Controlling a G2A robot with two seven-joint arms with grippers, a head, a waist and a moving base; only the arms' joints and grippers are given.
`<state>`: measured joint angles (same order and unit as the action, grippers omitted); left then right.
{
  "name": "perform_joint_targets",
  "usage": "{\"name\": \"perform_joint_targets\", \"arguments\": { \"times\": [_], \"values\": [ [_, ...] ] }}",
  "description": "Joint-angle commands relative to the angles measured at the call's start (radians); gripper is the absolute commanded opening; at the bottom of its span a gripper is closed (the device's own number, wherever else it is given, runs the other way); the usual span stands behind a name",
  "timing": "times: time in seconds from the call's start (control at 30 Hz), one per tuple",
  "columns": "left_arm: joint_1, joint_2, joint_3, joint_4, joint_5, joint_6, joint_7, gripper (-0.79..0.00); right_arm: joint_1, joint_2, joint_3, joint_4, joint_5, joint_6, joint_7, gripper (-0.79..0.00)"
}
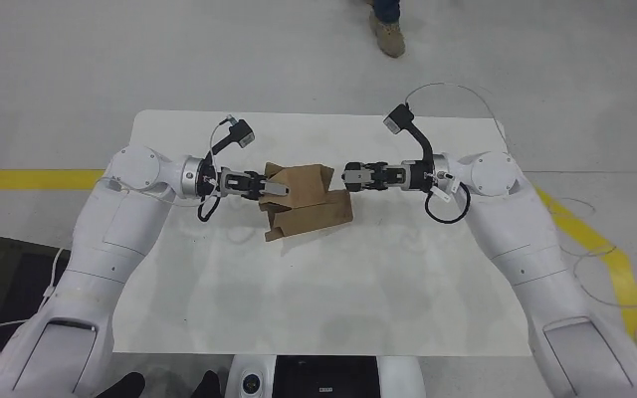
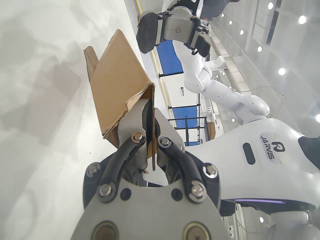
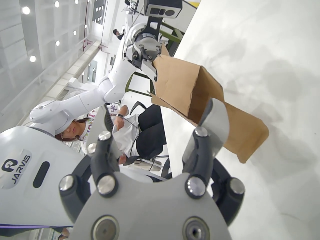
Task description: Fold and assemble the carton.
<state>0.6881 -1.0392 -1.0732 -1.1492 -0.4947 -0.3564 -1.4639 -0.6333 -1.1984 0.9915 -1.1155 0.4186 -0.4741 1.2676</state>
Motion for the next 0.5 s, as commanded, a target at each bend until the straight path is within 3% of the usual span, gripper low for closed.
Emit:
{"name": "perform_joint_targets", "arguments": {
  "times": [0.0, 0.47],
  "values": [
    [0.002, 0.000, 0.000, -0.004, -0.009, 0.002, -0.002, -0.785, 0.013, -0.008, -0.019, 0.023, 0.016, -0.014, 0.008, -0.483],
    [0.007, -0.001, 0.000, -0.027, -0.065, 0.020, -0.020, -0.785, 0.057, -0.040, -0.092, 0.099, 0.021, -0.035, 0.012, -0.523]
  ]
}}
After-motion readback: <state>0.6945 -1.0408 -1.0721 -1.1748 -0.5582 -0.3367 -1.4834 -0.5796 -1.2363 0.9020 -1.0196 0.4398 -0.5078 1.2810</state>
